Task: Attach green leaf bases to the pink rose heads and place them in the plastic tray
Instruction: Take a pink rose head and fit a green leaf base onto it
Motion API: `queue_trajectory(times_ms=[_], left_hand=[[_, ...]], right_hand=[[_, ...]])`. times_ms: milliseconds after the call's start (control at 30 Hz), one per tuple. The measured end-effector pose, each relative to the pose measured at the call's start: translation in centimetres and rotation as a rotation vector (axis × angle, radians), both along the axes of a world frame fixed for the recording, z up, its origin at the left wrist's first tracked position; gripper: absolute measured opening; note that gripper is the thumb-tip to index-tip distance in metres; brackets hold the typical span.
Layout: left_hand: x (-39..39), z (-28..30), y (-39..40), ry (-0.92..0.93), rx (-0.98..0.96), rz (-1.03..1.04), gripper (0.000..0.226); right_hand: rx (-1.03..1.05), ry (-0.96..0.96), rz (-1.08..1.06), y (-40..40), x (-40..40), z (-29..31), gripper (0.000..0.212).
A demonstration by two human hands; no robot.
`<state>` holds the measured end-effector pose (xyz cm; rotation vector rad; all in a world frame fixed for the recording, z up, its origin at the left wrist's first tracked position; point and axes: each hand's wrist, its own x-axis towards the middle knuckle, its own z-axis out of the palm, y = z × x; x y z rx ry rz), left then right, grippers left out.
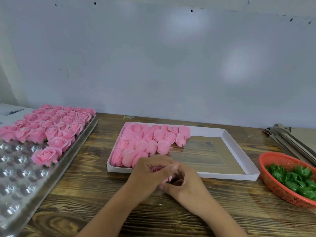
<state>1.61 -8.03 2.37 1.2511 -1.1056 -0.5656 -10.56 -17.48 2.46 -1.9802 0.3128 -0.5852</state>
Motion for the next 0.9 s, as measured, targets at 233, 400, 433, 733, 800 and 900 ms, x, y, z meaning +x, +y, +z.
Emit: queue_trajectory(times_ms=[233, 400, 433, 733, 800, 900], left_hand=[[0.02, -0.33, -0.19, -0.08, 0.076, 0.023, 0.017], [0.23, -0.65, -0.31, -0.108, 0.126, -0.001, 0.046], [0.22, -0.64, -0.27, -0.08, 0.115, -0.007, 0.052], [-0.06, 0.04, 0.11, -0.031, 0.024, 0.021, 0.025], [0.01, -0.02, 0.05, -0.041, 0.068, 0.024, 0.026], [0.2, -0.12, -0.09, -0.018, 0.095, -0.001, 0.016]], right_hand=[[0.058, -0.023, 0.03, -0.17, 0.12, -0.11, 0.04], [0.151, -0.095, -0.051, -0.28, 0.16, -0.5, 0.033], [0.171, -0.105, -0.061, -0.3, 0.16, -0.49, 0.032], [0.021, 0.022, 0.019, 0.28, 0.4, -0.8, 0.025], [0.037, 0.009, 0.04, 0.15, 0.37, -0.85, 0.024], [0.057, -0.009, 0.047, 0.19, 0.45, -0.84, 0.022]])
